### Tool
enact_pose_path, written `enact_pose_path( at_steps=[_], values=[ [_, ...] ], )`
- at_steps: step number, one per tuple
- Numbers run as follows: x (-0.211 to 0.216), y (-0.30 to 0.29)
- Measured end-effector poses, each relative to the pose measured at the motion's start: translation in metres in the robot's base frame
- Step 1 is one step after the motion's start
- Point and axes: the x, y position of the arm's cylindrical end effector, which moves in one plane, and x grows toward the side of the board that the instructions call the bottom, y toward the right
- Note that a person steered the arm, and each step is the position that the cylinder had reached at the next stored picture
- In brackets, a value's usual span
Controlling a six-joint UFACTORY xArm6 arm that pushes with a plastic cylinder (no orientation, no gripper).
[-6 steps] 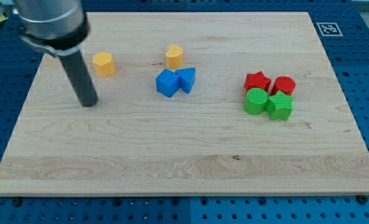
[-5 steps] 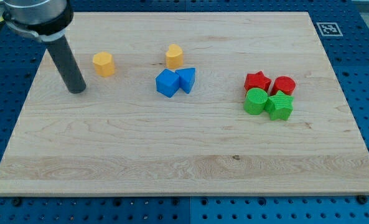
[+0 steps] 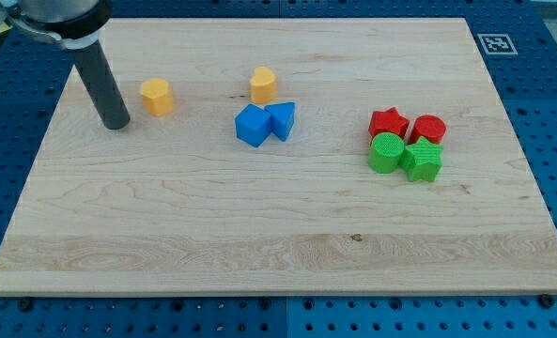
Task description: Slide the yellow hexagon closer to the yellow heart
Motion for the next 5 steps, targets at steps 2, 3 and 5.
enact_pose_path(
  at_steps=[2,3,5],
  values=[
    [-0.025,0.016],
    [-0.027,0.017],
    [-0.034,0.053]
  ],
)
